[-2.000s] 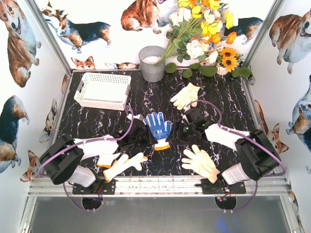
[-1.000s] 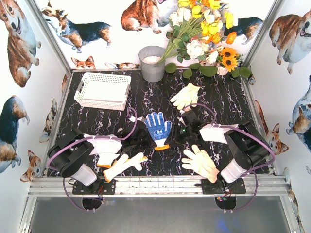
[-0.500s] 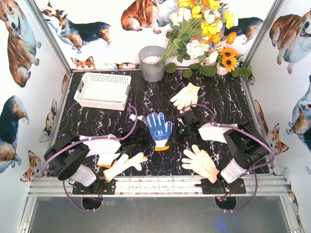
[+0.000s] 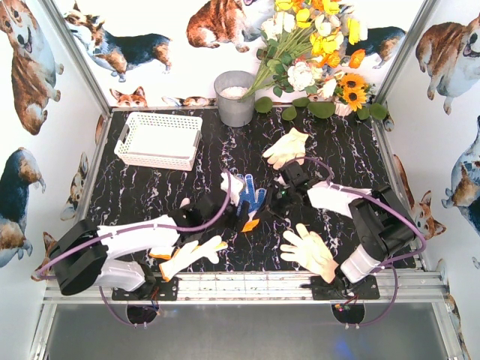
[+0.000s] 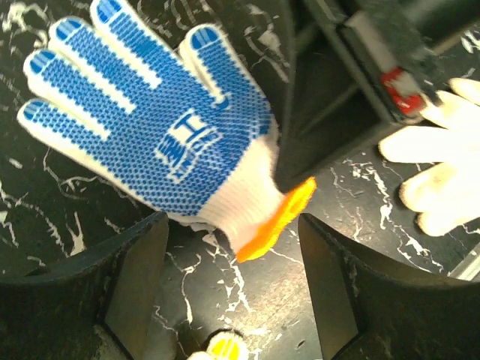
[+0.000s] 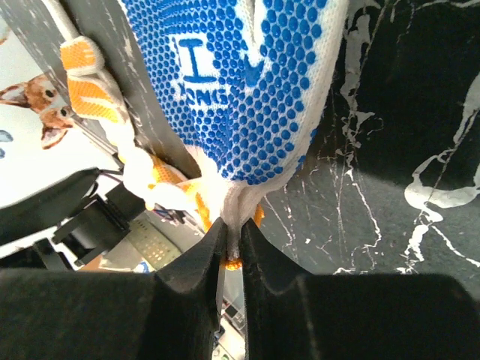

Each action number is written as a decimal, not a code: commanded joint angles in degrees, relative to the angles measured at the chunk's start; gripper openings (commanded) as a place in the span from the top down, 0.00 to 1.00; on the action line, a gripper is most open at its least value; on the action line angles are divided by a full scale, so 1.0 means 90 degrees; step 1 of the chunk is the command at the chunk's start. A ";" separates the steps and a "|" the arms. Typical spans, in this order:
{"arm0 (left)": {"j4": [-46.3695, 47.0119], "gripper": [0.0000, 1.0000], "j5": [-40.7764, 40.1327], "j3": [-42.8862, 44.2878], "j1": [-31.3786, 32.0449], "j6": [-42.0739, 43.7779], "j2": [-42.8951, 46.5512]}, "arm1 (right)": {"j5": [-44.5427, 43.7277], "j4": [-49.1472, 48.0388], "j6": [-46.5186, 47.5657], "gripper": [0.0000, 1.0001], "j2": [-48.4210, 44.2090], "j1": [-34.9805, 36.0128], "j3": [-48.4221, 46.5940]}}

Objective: Put the gloves into the storage basket
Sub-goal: Pick up the glove from the center of the board, then place the glove in the bin.

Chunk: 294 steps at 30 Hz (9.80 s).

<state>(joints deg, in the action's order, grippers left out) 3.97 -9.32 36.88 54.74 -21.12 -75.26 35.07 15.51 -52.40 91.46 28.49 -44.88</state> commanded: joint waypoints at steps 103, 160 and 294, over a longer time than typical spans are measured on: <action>0.0368 0.47 0.0180 -0.0024 0.1206 0.0858 -0.0152 | 0.0446 -0.4915 -0.2104 1.00 0.0742 -0.0047 0.1374; 0.6098 0.00 0.3840 -0.1497 -0.2430 -0.6854 -0.0062 | 0.1154 -0.5116 -0.2382 1.00 -0.1741 -0.0212 0.0390; 0.4316 1.00 0.1741 0.2862 -0.5150 -0.3727 -0.3102 | -0.0713 -0.1543 0.1237 0.20 -0.2444 -0.0021 -0.0381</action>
<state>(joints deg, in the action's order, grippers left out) 37.52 6.57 60.27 10.81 -55.02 -101.69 29.69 3.22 -40.99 70.91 28.23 -47.99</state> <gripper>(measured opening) 0.050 0.801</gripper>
